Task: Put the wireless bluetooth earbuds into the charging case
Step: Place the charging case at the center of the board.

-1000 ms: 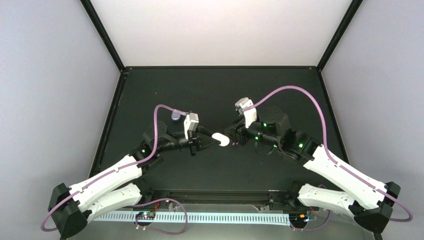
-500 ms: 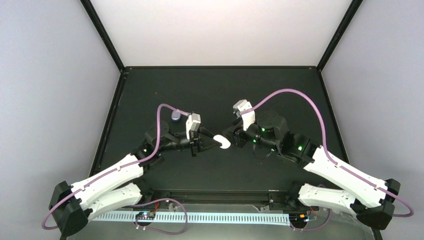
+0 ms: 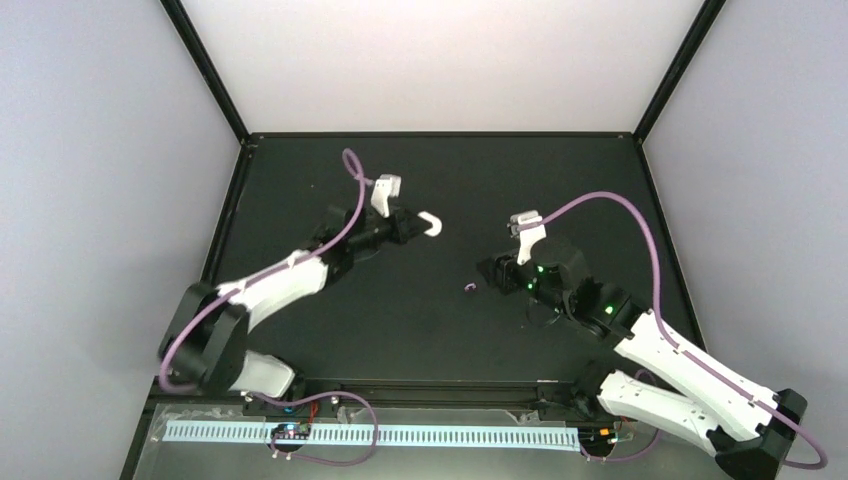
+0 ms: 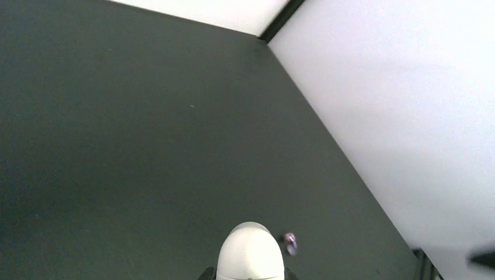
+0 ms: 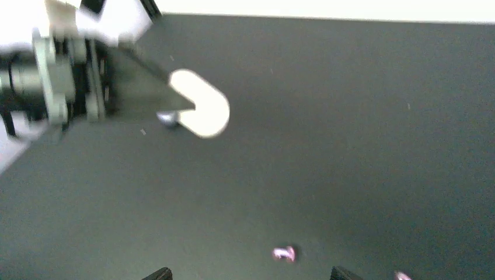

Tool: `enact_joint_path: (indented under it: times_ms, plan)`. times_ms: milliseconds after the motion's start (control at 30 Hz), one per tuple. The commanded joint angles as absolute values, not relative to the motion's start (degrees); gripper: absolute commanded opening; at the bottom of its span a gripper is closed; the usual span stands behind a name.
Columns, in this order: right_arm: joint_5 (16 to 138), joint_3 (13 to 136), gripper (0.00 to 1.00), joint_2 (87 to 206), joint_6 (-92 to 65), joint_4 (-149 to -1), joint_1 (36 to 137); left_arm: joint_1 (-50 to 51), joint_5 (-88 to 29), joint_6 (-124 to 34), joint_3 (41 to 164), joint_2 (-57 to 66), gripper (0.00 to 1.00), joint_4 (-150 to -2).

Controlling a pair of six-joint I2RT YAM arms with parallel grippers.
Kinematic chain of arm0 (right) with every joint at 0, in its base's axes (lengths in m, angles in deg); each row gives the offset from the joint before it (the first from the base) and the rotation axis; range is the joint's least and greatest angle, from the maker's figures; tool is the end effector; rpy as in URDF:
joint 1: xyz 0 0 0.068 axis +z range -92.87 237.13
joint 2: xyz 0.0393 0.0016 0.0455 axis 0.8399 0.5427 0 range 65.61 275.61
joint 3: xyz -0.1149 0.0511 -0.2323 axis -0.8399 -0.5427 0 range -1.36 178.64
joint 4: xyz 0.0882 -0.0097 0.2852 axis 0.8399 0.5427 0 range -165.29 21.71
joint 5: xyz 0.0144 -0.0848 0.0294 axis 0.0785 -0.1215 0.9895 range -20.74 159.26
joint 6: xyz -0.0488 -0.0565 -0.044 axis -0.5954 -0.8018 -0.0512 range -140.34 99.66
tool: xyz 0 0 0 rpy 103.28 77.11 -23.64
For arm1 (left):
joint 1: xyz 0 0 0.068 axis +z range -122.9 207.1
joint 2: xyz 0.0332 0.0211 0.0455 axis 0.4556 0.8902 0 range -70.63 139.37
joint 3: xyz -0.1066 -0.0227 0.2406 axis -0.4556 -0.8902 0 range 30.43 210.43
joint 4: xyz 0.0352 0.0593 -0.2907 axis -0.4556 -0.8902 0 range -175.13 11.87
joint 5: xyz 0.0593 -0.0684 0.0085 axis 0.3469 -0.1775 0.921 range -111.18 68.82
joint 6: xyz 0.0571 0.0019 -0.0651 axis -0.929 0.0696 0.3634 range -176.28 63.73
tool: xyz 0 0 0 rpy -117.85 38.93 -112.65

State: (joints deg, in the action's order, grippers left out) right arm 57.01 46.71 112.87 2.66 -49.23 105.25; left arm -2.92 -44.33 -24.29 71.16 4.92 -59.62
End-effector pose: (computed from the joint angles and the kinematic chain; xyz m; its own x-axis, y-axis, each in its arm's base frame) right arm 0.1890 0.1864 0.3014 -0.4963 0.0185 -0.8679 -0.4405 0.8562 0.2701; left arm 0.2991 -0.2075 0.2068 -0.6231 -0.2025 -0.7555 0.5384 0.5896 -0.6021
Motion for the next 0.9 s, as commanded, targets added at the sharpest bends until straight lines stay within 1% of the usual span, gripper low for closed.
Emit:
enact_joint_path:
  times_ms: [0, 167, 333, 700, 867]
  plan:
    - [55.4, 41.5, 0.70, 110.3, 6.5, -47.9, 104.8, -0.2, -45.1, -20.6, 83.2, 17.2, 0.02, -61.4]
    - [55.5, 38.4, 0.70, 106.3, 7.2, -45.8, 104.9, 2.3, -44.3, -15.6, 91.9, 30.5, 0.01, -62.0]
    - [54.2, 38.2, 0.70, 103.8, 7.0, -43.1, 104.9, 3.1, -43.3, -13.3, 99.1, 40.0, 0.02, -63.7]
    - [51.3, 41.2, 0.70, 101.7, 2.7, -40.8, 104.8, 3.3, -40.8, -14.9, 106.6, 49.6, 0.02, -69.5]
    - [46.6, 42.8, 0.71, 101.3, -0.4, -39.4, 104.8, 3.3, -39.2, -16.0, 107.5, 51.3, 0.03, -73.0]
